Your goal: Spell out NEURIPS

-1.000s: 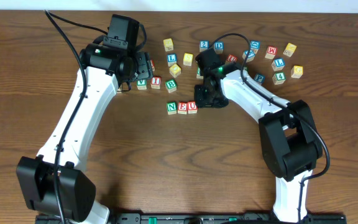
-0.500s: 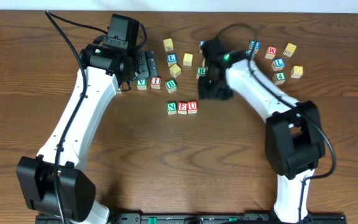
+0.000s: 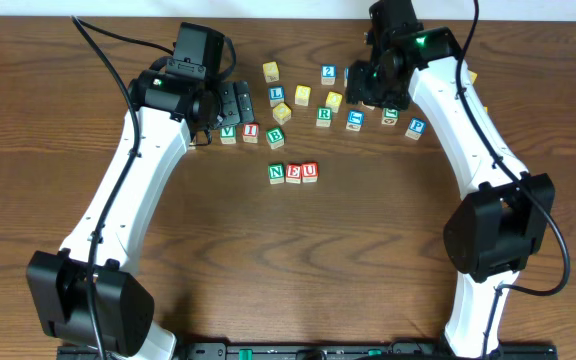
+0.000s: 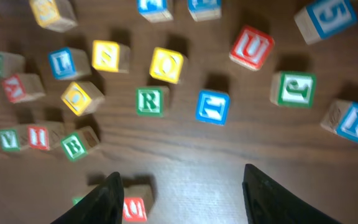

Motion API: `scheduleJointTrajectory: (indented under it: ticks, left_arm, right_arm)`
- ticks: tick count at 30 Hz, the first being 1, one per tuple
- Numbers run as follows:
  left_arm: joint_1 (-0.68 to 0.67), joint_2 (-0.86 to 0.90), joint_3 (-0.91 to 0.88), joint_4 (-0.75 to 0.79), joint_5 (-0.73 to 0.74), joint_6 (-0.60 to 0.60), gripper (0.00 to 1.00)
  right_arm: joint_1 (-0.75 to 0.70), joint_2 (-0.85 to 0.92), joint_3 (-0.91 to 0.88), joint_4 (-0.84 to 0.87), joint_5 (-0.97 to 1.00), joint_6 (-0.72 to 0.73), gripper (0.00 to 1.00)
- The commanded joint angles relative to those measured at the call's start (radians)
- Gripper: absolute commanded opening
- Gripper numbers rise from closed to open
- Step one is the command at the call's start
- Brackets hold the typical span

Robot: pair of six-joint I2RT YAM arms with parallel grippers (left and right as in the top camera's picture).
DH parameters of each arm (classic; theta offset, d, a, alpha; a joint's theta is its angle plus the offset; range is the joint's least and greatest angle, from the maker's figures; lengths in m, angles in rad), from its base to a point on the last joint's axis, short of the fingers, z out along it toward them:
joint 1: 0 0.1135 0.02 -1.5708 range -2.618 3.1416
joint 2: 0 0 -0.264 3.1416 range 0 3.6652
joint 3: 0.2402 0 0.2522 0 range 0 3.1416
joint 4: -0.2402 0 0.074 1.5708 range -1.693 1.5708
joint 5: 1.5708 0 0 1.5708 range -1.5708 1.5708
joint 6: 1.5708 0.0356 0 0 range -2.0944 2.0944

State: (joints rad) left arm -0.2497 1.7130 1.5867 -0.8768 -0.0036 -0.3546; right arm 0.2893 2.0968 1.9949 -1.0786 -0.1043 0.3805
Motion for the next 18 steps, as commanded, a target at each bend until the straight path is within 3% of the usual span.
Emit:
scheduleJointTrajectory:
  ticks: [1, 6, 18]
  left_arm:
    - [0.005, 0.014, -0.014, 0.003, -0.009, -0.001, 0.98]
    - [0.04, 0.014, -0.014, -0.001, -0.008, -0.002, 0.98]
    - [0.103, 0.014, -0.014, -0.002, -0.008, -0.024, 0.98]
  right_arm:
    - [0.045, -0.003, 0.017, 0.068, 0.042, -0.008, 0.56]
    - [0.107, 0.054, 0.017, 0.144, 0.134, 0.044, 0.54]
    - [0.126, 0.215, 0.017, 0.205, 0.154, 0.116, 0.52]
